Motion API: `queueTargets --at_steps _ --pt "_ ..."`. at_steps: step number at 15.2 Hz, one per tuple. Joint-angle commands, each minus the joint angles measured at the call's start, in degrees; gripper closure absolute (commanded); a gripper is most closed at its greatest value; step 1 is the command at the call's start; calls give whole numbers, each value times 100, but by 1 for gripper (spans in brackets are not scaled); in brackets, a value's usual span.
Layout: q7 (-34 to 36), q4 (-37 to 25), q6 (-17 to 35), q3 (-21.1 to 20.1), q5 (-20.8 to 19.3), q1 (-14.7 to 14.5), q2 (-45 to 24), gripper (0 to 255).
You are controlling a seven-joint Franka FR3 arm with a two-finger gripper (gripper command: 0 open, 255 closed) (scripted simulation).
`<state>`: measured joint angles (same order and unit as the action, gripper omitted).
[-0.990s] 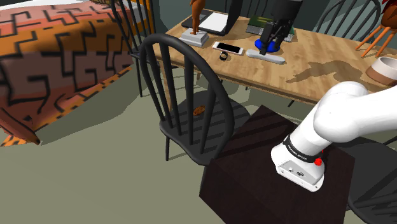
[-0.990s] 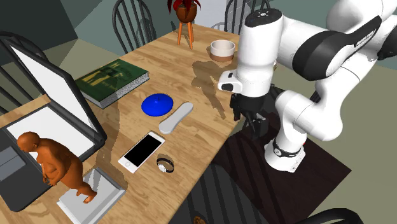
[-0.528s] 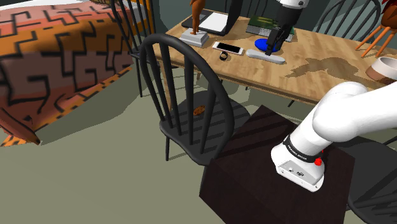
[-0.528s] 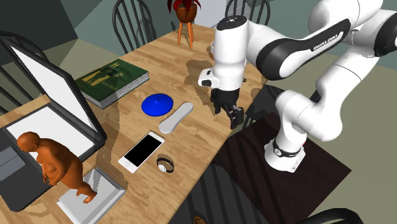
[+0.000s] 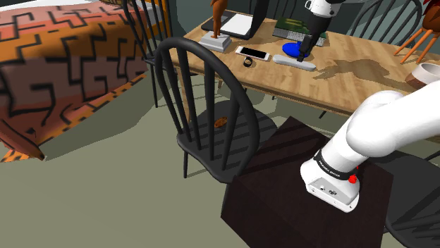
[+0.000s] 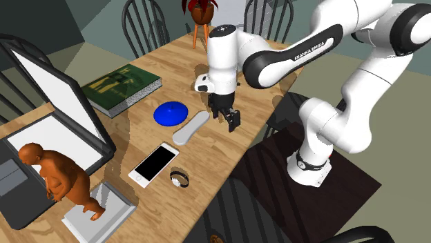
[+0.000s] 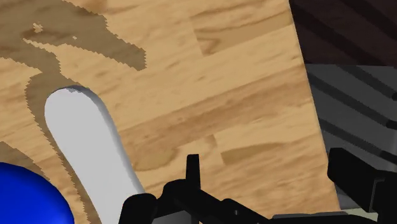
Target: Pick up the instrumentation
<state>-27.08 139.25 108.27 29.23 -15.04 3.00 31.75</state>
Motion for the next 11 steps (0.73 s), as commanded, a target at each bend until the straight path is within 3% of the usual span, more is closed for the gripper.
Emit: queueTargets --at_steps 1,6,11 --pt "-418 -232 240 307 -5 -79 -400 0" --pt "-1518 -817 799 1071 266 -319 -1430 0" --pt "-2851 -1568 1218 1754 1108 -534 -2708 0"
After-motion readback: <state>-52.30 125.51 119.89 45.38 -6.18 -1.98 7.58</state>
